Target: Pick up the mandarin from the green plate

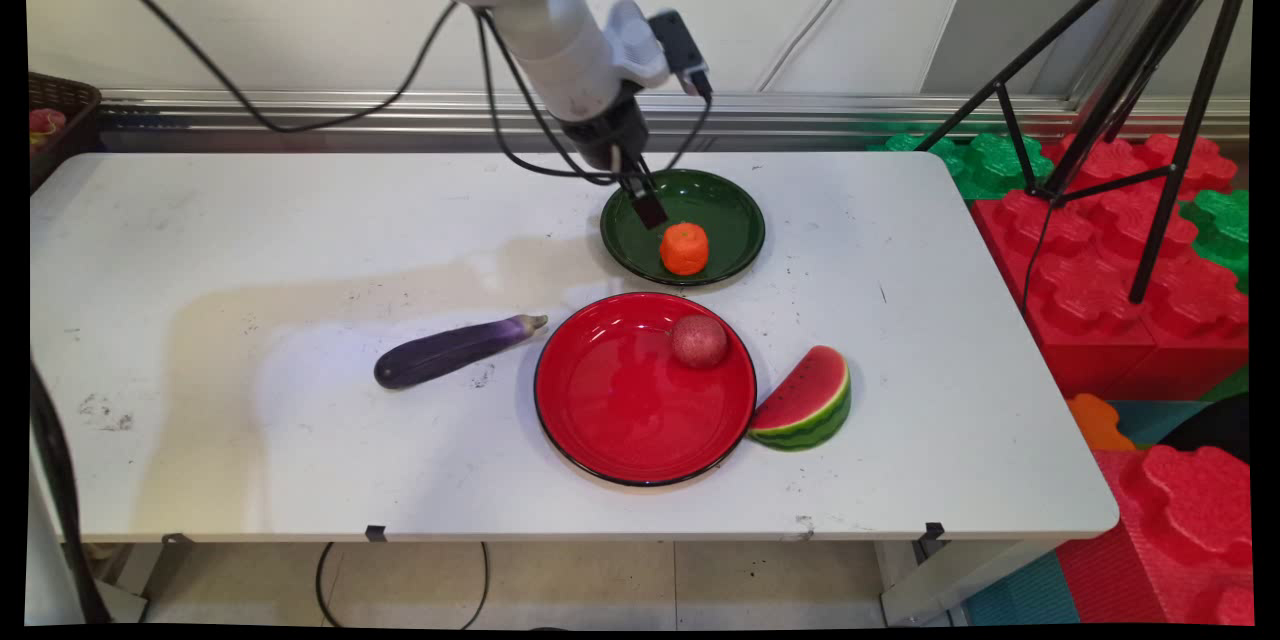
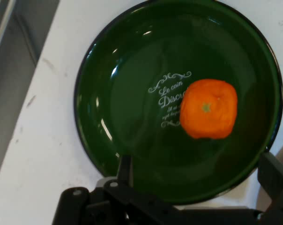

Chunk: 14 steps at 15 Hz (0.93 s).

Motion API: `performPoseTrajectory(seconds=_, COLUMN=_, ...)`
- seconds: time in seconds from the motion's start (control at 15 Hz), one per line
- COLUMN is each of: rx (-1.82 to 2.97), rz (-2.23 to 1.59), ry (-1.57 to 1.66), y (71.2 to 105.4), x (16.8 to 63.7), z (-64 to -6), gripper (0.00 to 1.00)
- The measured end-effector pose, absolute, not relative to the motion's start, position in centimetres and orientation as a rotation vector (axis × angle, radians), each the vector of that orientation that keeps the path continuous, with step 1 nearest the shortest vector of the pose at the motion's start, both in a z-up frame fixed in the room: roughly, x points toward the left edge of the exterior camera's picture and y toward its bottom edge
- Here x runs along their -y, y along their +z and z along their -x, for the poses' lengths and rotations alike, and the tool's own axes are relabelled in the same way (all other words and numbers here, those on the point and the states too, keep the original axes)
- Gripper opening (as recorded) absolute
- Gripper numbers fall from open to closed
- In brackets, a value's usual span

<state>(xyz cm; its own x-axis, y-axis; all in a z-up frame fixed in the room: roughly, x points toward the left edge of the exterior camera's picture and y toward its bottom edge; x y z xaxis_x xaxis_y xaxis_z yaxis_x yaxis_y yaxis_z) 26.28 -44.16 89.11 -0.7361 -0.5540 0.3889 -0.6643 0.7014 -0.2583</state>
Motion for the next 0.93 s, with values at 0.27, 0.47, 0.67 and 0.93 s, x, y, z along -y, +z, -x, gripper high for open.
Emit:
performPoseTrajectory(seconds=0.27, rx=2.652, rz=-0.953, ry=0.527, y=86.9, x=46.0, z=-25.3, gripper=1.00)
performPoseTrajectory(seconds=0.47, rx=2.670, rz=-0.944, ry=0.487, y=84.9, x=47.4, z=-24.5, gripper=1.00)
performPoseTrajectory(seconds=0.67, rx=2.681, rz=-0.935, ry=0.453, y=83.3, x=48.4, z=-24.0, gripper=1.00)
performPoseTrajectory(seconds=0.93, rx=2.686, rz=-0.927, ry=0.416, y=81.5, x=49.5, z=-23.4, gripper=1.00)
